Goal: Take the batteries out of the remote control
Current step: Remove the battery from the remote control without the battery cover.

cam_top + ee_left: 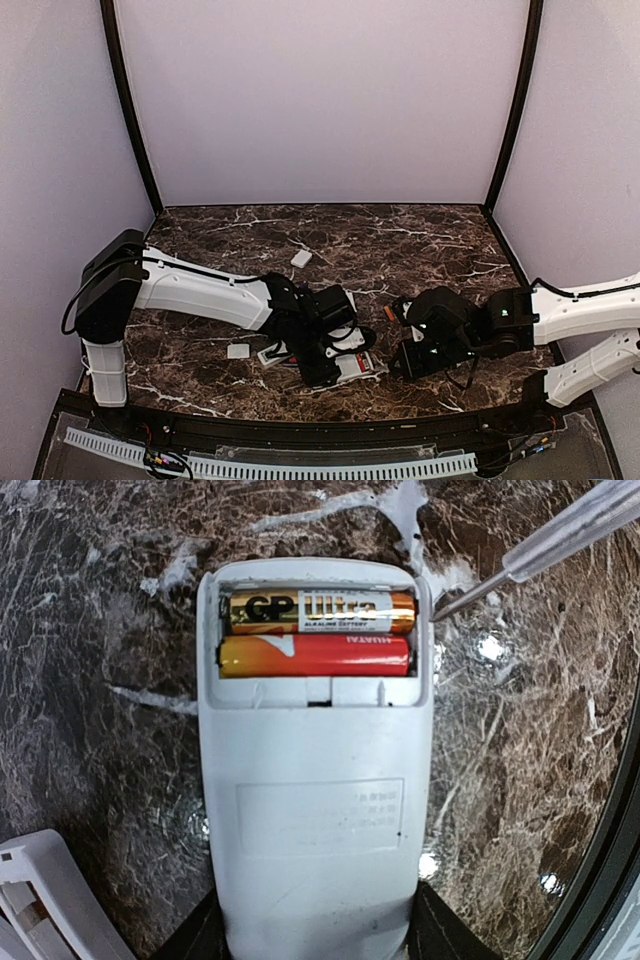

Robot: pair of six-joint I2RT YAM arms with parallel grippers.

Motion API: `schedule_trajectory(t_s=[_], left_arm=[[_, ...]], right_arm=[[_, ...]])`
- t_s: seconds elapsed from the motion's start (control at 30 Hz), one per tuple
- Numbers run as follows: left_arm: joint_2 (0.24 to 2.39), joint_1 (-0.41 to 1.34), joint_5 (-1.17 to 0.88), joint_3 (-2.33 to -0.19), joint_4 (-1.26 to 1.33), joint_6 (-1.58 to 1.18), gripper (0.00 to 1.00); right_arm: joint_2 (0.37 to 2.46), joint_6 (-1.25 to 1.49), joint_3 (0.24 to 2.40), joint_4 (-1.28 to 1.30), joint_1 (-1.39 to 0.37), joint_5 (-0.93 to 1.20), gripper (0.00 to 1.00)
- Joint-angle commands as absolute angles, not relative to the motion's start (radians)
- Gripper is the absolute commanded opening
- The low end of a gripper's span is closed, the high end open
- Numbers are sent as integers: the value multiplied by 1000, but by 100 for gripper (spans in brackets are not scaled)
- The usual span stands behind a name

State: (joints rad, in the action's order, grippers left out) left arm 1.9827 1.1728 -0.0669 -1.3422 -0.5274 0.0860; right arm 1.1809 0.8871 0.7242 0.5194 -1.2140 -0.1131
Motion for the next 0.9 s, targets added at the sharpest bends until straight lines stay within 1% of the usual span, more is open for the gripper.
schedule_trajectory(t_s=[0.0,0.2,0.33,0.53,0.87], left_arm=[[1997,1183,-39,-1349,-575,106,25],[2000,1187,-37,-1352,-581,113,25],[2008,1189,-41,-1362,-590,116,24],[2009,1191,-56,-1362,-593,121,24],[2021,1192,-37,-1364,-586,106,23]], right_arm=[[1190,919,741,503,-1231,-157,0],[1171,934,750,514,-1231,-233,0],[1179,931,760,510,-1230,-232,0],[1177,890,762,530,-1215,-181,0],[1159,813,779,528,-1093,-55,0]])
